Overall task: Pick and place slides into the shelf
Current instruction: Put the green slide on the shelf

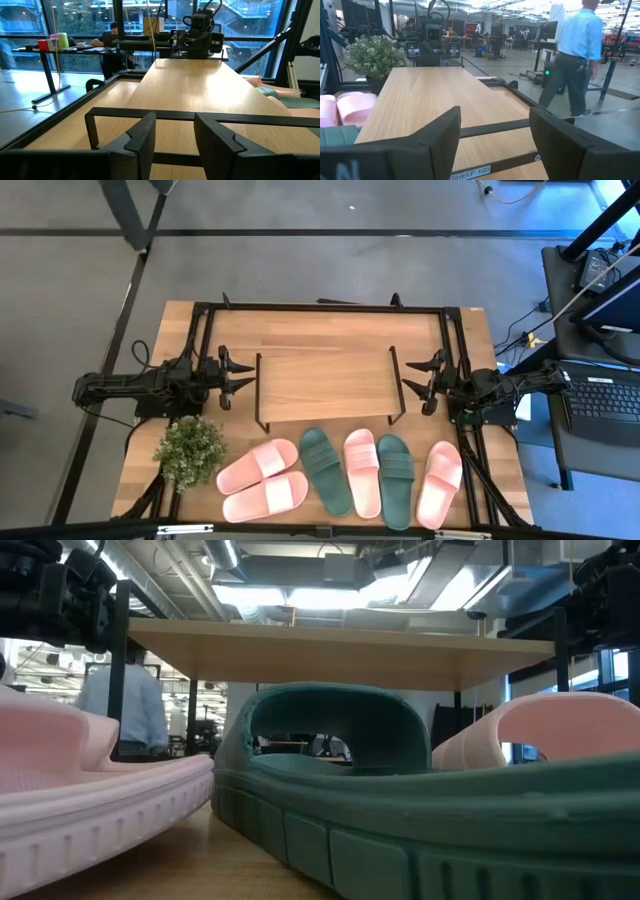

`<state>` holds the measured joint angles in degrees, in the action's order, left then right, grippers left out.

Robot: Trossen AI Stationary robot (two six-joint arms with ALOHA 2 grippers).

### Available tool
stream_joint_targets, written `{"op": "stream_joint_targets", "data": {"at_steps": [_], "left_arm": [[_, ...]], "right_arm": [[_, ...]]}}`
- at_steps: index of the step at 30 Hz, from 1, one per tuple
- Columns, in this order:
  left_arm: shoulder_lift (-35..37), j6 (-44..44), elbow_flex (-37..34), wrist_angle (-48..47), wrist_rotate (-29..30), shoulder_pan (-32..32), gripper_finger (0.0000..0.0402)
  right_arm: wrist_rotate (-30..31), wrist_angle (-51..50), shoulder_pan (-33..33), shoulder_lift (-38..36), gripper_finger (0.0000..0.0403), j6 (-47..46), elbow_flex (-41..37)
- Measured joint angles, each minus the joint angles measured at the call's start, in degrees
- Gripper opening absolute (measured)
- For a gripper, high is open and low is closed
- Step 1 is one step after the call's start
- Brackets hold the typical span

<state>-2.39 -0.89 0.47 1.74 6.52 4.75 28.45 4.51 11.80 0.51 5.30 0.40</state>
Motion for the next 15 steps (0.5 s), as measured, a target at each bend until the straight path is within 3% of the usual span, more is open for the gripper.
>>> {"op": "stream_joint_targets", "data": {"at_steps": [15], "left_arm": [[0.0,0.0,0.0,0.0,0.0,0.0,0.0128]], "right_arm": [[0.1,4.1,0.0,0.0,0.0236,6.7,0.0]]}}
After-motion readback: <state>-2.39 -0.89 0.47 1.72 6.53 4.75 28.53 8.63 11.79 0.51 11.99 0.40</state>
